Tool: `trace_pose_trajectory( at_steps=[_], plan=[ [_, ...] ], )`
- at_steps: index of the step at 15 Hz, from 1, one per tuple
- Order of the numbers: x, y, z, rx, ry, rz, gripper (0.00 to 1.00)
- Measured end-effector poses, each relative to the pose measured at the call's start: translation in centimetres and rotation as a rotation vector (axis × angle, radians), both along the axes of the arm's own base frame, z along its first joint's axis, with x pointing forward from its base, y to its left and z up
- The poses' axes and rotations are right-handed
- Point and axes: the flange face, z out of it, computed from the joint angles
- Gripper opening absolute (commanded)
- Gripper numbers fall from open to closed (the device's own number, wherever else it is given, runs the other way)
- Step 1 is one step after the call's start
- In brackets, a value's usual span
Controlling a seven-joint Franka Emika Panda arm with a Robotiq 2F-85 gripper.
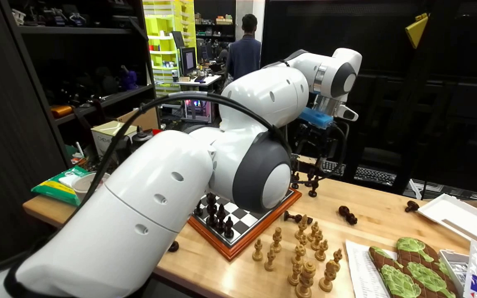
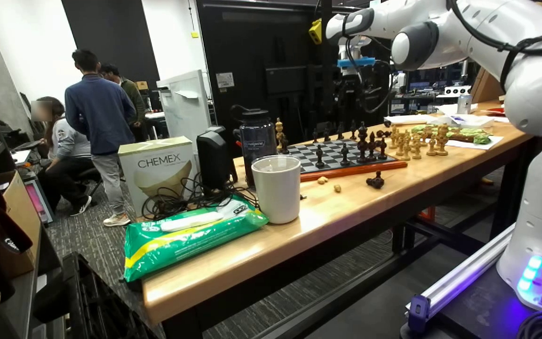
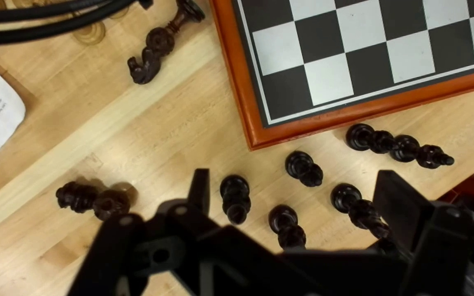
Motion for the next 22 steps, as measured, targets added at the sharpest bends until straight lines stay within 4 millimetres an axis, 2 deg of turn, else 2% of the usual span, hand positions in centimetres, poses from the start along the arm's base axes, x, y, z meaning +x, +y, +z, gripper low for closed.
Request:
trace_pose_trajectory(
  at_steps=[3,8,17,22],
  plan=[
    [0.0,-0.5,-1.0,0.011,0.008,-0.006,1.00],
    [-0.2,-1.4,-1.3,0.020,0.004,-0.015,1.00],
    [-0.1,-1.7,-3.5,0.043,0.032,-0.011,1.00],
    [0.2,-1.9,-3.9,0.043,0.017,-0.007,1.00]
  ],
)
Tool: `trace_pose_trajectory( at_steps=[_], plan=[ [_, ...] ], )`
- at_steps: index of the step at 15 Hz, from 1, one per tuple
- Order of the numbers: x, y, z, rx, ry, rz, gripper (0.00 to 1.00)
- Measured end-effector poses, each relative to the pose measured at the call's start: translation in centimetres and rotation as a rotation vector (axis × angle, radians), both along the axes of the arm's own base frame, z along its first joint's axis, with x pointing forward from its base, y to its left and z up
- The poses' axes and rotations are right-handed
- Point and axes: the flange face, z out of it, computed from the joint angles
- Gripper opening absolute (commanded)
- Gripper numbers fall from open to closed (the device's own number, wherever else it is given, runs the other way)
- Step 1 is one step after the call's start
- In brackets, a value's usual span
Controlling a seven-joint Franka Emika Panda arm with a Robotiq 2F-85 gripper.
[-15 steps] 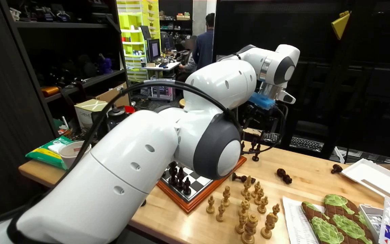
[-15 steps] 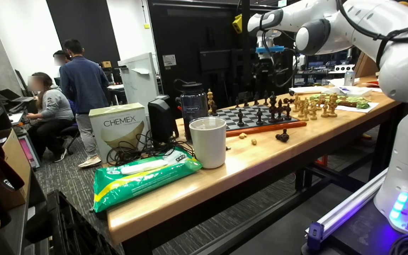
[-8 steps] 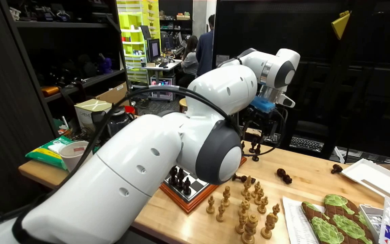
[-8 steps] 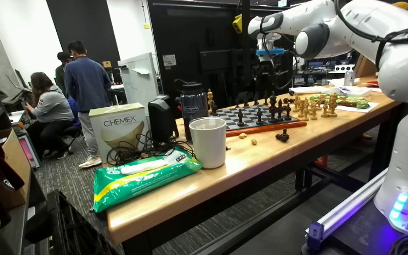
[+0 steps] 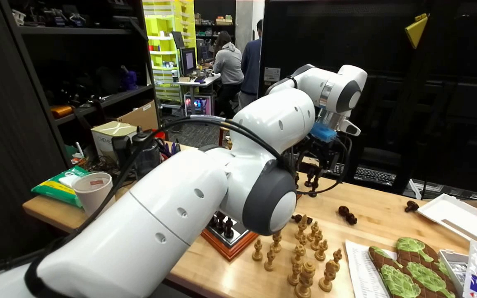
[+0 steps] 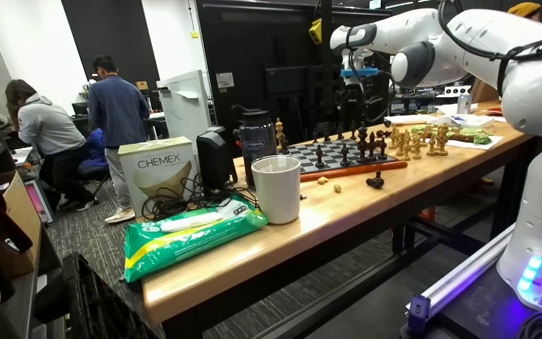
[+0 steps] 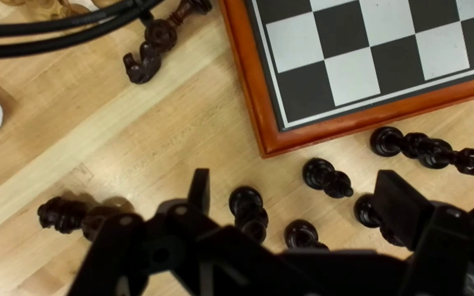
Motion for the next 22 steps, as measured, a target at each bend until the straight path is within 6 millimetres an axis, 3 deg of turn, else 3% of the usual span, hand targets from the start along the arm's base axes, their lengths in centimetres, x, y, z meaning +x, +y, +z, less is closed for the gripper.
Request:
trace_pose_trajectory(
  at_steps=[6,14,22],
  plan=[
    [2.1,-1.4,1.4,-0.093,-0.196,0.008,1.00],
    [1.9,-1.6,0.8,-0.084,-0.170,0.003,1.00],
    [2.2,0.9,4.8,-0.194,-0.182,0.020,1.00]
  ],
)
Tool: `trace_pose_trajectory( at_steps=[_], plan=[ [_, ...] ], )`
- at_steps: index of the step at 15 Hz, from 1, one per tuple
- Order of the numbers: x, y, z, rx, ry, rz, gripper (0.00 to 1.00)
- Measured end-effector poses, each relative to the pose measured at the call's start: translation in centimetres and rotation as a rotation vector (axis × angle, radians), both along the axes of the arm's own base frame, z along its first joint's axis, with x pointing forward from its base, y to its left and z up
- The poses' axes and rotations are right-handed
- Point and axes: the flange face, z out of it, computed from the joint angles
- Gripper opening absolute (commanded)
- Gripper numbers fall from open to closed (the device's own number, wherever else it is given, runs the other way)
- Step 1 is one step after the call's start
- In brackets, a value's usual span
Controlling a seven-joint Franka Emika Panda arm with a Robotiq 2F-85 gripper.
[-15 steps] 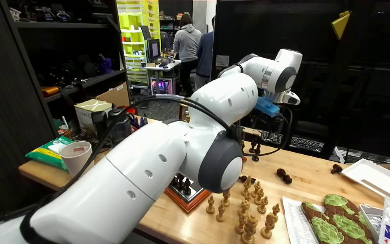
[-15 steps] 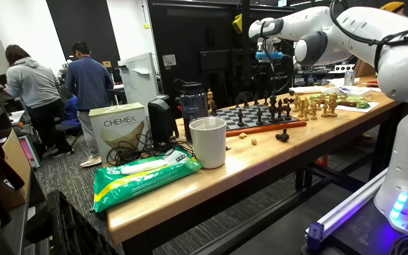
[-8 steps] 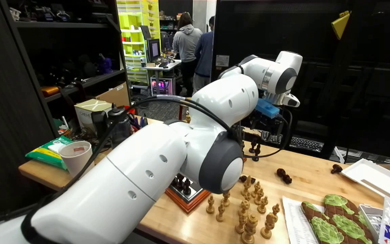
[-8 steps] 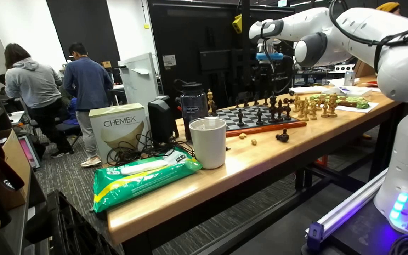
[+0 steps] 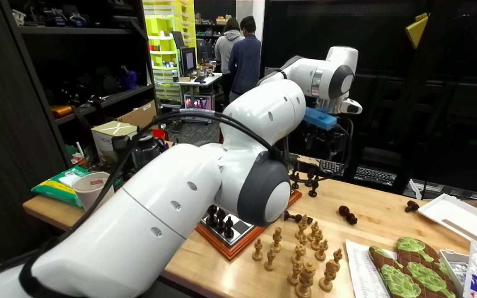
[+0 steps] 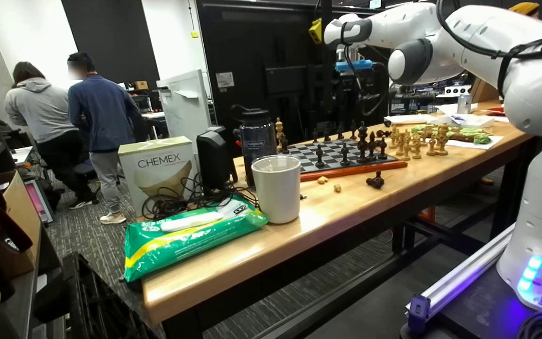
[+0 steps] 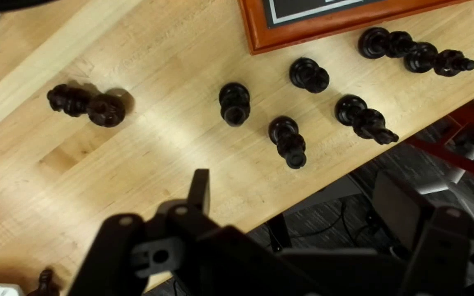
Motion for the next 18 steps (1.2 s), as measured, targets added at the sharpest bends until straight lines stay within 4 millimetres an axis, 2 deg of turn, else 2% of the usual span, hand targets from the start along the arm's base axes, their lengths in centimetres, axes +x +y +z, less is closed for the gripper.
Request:
trace_pose_trajectory(
  at_steps=[3,11,18],
  plan=[
    [-0.1,-0.1,0.0,-0.028,0.015,-0.010,1.00],
    [-1.0,-2.3,-0.2,-0.026,0.025,-0.040,1.00],
    [-0.8,-1.5,0.1,-0.023,0.025,-0.029,1.00]
  ],
)
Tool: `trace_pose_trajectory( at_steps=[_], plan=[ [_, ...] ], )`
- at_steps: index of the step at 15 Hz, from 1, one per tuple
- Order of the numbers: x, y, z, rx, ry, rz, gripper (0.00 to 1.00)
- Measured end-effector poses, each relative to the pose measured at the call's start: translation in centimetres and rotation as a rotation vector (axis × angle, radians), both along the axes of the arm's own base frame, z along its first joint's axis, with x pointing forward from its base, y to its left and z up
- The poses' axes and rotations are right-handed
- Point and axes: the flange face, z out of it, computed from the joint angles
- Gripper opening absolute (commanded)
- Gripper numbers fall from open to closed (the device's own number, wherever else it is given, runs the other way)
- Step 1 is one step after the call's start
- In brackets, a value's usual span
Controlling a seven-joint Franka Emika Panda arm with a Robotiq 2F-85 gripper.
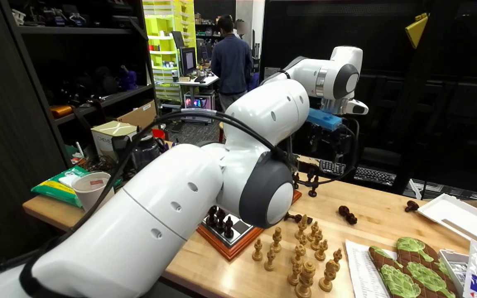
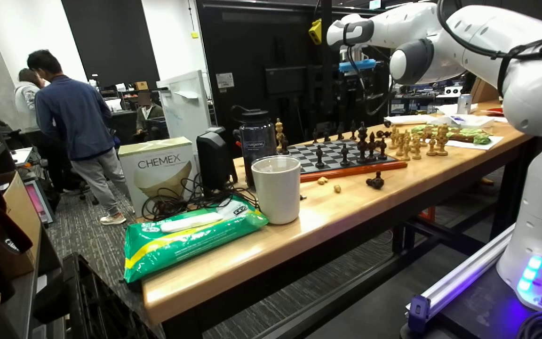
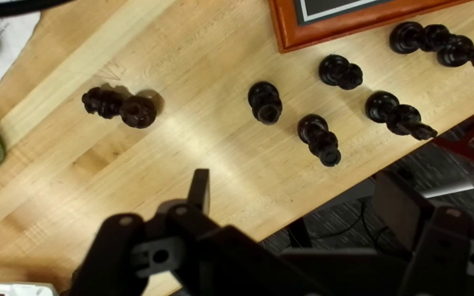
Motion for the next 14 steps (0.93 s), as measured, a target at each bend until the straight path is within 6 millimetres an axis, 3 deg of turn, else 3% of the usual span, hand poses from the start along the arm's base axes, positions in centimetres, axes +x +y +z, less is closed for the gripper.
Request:
trace_pose_trajectory(
  at_steps=[14],
  plan=[
    [0.16,0.47,-0.10,0.026,-0.006,0.008,1.00]
  ],
)
